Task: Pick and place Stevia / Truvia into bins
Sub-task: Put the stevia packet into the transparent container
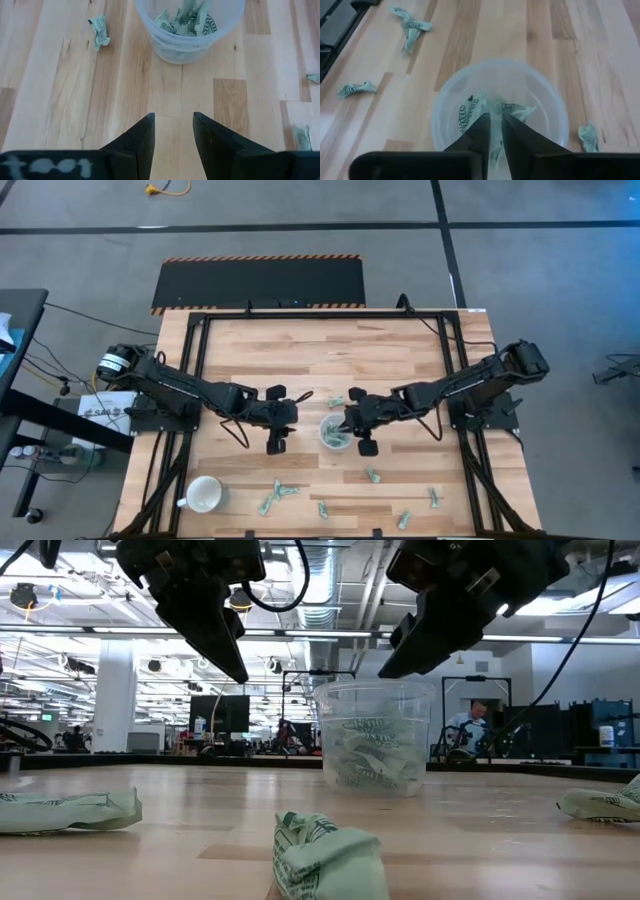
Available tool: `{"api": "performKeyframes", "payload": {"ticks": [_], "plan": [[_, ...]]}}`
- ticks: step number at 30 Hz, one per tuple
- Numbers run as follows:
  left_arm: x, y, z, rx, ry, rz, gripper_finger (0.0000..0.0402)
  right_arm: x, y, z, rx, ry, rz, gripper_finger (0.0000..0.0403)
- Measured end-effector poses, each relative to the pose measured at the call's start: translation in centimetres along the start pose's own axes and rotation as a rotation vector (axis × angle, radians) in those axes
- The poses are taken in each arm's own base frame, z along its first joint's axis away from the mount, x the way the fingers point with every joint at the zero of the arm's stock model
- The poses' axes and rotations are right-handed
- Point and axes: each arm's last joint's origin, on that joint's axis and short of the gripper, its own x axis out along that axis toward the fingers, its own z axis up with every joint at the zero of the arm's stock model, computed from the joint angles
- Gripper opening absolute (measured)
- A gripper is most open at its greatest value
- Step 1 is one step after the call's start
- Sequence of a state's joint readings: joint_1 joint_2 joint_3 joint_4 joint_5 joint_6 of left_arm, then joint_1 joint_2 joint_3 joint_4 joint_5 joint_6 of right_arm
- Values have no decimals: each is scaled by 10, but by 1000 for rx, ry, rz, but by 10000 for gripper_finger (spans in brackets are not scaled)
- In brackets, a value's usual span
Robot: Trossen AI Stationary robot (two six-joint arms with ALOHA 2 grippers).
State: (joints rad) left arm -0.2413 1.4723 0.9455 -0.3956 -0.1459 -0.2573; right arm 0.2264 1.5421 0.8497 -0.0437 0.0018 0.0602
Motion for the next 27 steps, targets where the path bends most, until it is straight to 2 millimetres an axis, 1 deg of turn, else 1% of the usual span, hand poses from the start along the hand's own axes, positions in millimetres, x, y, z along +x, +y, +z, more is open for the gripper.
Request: {"api": "performKeyframes", "payload": {"ticks": [7,10,13,15,18,21,24,27], "plan": [[0,0,0,-1,-3,0,121,-1,-6,0,5,7,-15,88],[0,-1,0,-5,-2,-4,121,-13,-10,2,-13,13,-27,94],[-1,-7,-1,-15,-5,-20,121,-32,-14,2,-20,36,-98,93],[-3,-18,-3,3,-14,-44,121,-48,-17,3,-42,38,-182,90],[-7,-37,-7,24,-41,-76,121,-71,-21,-2,-48,39,-326,83],[-13,-60,-14,21,-59,-110,121,-86,-24,-14,-29,6,-374,77],[-20,-82,-23,5,-75,-147,121,-92,-27,-34,11,-23,-390,73],[-29,-103,-31,19,-129,-167,121,-92,-32,-54,71,-76,-408,71]]}}
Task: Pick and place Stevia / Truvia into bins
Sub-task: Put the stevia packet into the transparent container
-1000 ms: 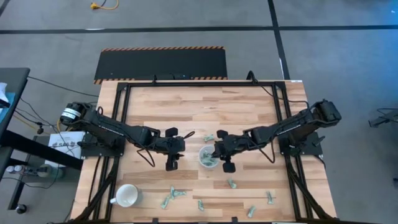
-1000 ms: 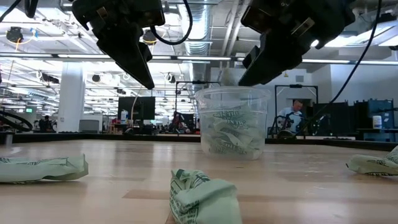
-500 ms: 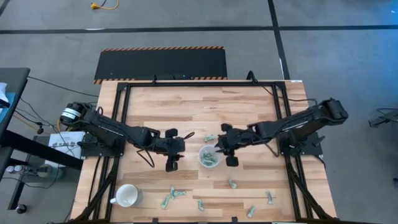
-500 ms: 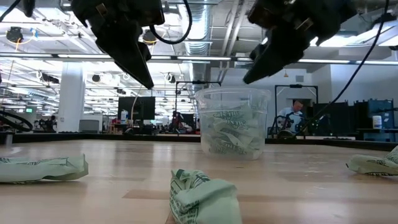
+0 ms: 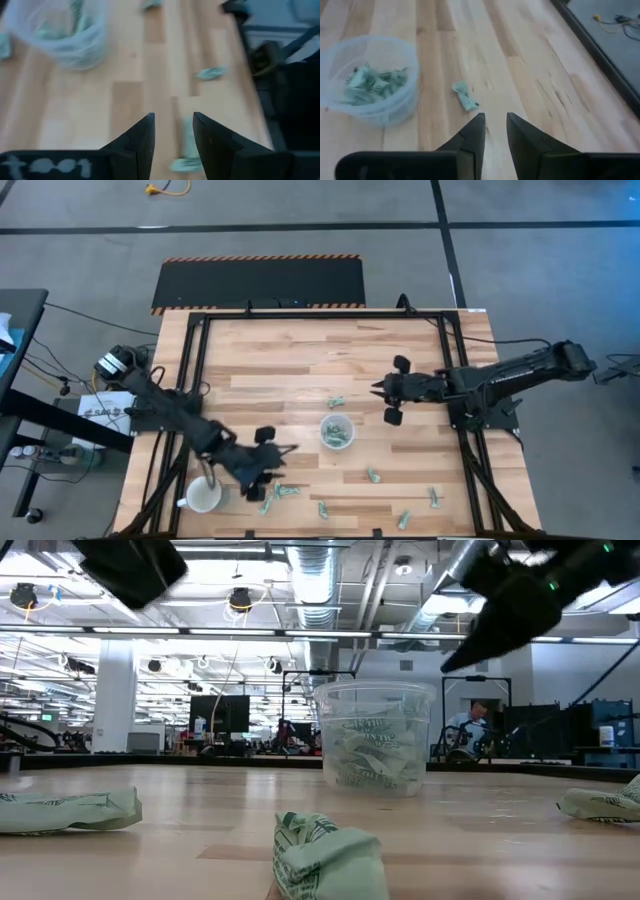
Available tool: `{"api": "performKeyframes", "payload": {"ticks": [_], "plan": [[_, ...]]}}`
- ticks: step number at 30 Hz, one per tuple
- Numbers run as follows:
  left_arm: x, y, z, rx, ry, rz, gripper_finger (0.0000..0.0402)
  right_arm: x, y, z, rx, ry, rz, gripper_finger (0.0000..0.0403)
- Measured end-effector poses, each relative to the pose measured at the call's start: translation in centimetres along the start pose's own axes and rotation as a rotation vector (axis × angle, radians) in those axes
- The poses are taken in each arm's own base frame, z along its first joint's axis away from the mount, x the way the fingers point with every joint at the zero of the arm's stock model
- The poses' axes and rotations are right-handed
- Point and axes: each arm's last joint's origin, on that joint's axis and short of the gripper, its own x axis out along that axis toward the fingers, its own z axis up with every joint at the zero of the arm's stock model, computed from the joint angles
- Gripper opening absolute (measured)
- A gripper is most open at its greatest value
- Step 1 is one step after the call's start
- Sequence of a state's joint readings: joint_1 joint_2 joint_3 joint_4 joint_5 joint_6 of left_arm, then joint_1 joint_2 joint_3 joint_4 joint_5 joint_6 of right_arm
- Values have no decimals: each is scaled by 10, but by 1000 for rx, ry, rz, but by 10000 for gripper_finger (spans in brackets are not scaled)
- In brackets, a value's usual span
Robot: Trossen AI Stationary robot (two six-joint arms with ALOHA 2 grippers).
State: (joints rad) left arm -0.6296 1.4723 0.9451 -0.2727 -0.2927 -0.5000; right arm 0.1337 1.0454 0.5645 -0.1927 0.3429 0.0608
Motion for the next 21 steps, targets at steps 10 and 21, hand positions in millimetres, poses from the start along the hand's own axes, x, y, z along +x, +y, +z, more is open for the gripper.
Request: {"api": "performKeyframes", "payload": {"ticks": [10,21], "plan": [[5,-38,-14,43,-83,-57,121,17,-8,-29,205,-139,-35,71],[46,-46,-12,51,23,-52,121,34,-7,-39,152,-52,-108,71]]}}
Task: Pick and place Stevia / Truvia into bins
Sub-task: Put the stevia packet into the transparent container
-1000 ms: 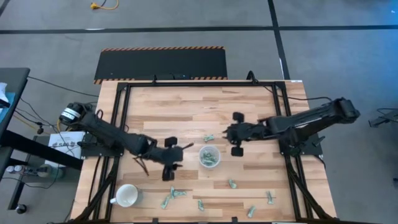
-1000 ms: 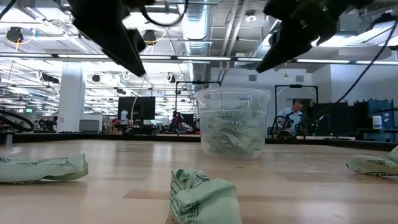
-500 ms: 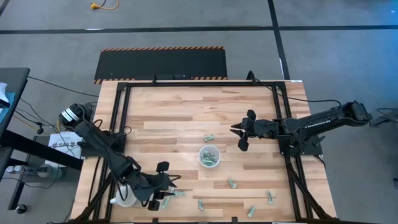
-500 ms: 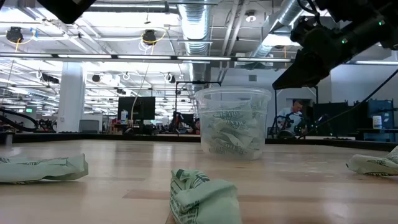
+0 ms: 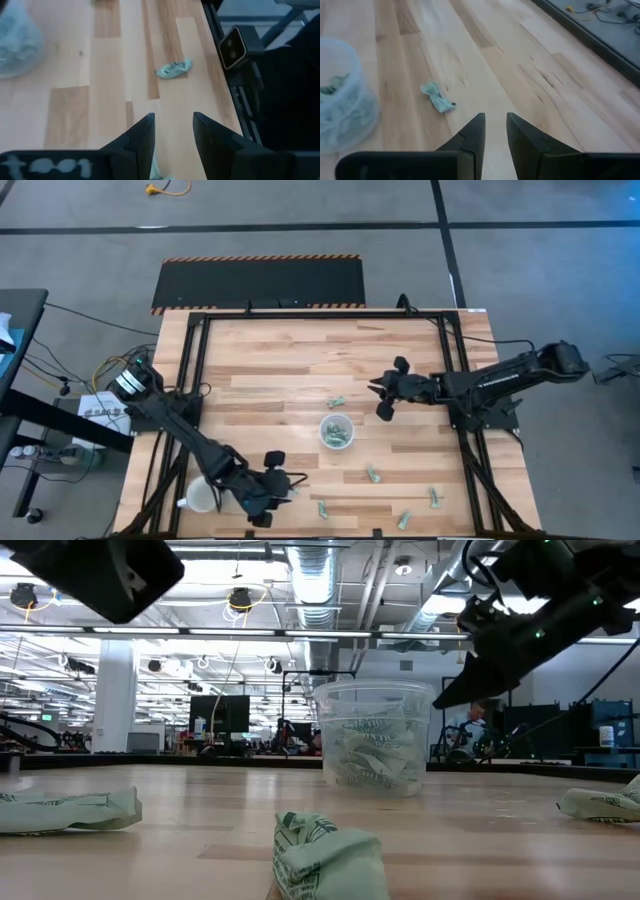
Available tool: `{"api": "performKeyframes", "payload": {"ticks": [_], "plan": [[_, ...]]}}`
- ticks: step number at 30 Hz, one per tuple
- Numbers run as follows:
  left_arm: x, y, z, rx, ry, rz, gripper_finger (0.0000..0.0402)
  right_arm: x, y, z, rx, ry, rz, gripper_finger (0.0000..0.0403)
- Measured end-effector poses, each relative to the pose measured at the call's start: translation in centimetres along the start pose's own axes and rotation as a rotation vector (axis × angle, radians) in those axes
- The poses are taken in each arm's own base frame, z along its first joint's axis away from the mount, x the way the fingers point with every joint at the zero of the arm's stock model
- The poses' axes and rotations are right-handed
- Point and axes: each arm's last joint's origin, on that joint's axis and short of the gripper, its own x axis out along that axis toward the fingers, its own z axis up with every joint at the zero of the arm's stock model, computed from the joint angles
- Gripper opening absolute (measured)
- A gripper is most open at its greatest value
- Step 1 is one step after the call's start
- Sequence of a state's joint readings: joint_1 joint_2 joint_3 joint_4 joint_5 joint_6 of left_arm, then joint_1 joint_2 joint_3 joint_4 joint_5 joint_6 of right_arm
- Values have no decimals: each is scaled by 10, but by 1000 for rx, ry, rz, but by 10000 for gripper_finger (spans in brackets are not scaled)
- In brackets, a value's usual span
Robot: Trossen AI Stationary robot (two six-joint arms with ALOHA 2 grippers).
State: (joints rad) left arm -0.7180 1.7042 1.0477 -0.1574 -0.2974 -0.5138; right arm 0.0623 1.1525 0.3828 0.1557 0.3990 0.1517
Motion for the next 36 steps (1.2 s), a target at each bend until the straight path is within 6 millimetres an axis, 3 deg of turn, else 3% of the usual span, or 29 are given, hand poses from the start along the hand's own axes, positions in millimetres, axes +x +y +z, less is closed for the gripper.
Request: {"api": "performKeyframes", "payload": {"ticks": [10,22,36], "plan": [[30,12,-1,-66,179,23,121,6,-3,4,-39,-41,-16,71],[34,17,-6,-120,266,71,121,6,-3,5,-45,-51,-12,71],[53,17,-19,-114,376,103,121,6,-3,6,-43,-62,-11,71]]}}
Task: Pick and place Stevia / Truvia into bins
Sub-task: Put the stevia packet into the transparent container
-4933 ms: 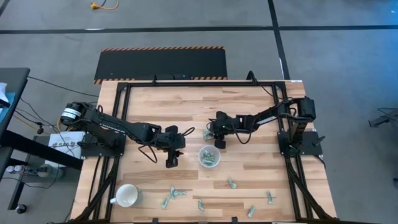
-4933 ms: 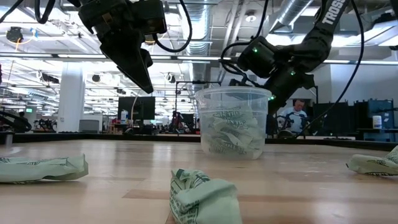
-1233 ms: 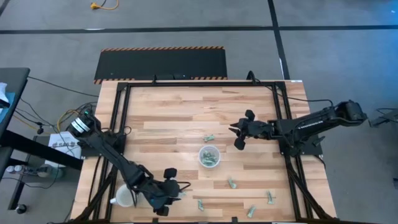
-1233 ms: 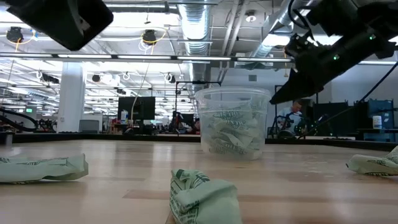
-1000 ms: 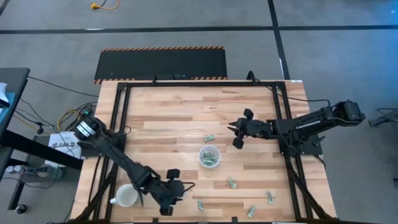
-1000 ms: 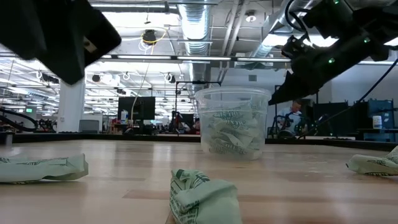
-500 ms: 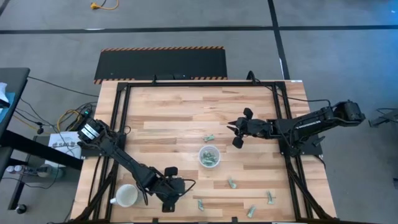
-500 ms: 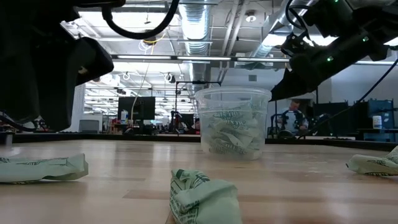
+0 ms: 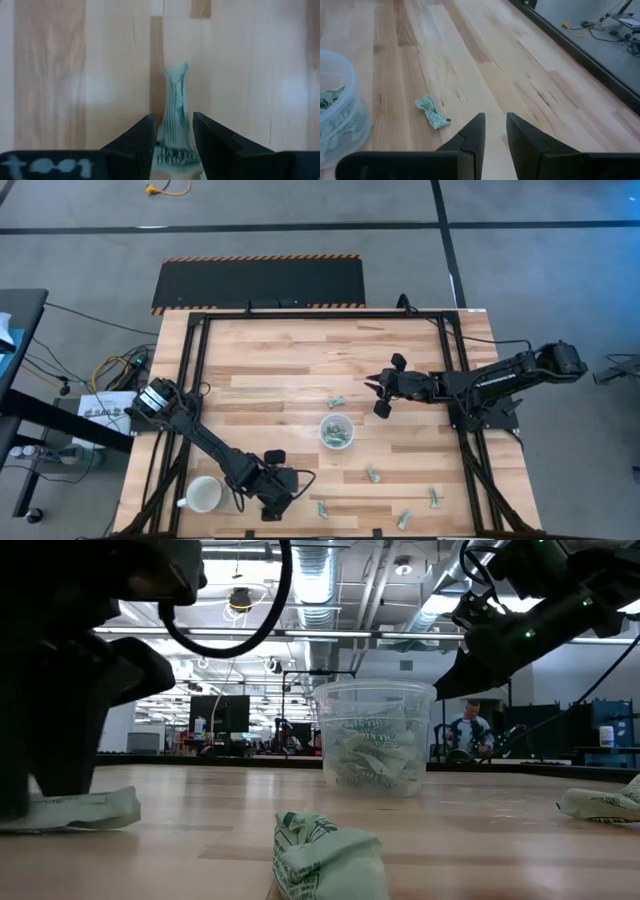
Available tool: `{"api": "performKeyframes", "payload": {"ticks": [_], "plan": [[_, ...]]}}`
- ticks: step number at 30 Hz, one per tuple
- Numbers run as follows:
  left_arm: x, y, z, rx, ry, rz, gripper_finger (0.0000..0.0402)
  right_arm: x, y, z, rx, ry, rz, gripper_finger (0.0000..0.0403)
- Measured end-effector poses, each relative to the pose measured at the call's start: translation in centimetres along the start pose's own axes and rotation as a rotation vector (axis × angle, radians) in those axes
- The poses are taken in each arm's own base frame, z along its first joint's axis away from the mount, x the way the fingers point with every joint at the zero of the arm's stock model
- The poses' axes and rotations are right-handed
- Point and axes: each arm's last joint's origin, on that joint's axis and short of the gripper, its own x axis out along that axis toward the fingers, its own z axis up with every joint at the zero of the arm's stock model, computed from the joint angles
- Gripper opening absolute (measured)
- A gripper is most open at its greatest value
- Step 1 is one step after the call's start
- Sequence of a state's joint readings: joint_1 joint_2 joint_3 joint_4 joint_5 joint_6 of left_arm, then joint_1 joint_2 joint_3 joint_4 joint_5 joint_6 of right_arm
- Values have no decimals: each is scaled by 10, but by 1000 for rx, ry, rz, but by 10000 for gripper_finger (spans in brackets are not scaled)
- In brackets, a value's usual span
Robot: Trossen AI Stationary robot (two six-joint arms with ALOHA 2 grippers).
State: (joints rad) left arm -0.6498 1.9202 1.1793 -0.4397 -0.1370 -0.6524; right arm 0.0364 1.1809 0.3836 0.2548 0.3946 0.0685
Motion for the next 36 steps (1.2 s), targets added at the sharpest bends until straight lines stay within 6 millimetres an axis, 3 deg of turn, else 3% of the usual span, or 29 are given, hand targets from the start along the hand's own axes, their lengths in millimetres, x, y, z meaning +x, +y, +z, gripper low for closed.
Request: {"api": "performKeyframes", "payload": {"ticks": [11,25,30,36], "plan": [[-2,10,-5,-37,60,106,115,0,0,1,3,-10,1,71],[-2,21,-2,-31,75,146,11,0,0,1,3,-8,2,71],[-3,23,0,-52,70,148,7,0,0,1,2,-8,2,71],[-26,29,20,-73,57,231,2,0,0,1,-11,-14,2,71]]}}
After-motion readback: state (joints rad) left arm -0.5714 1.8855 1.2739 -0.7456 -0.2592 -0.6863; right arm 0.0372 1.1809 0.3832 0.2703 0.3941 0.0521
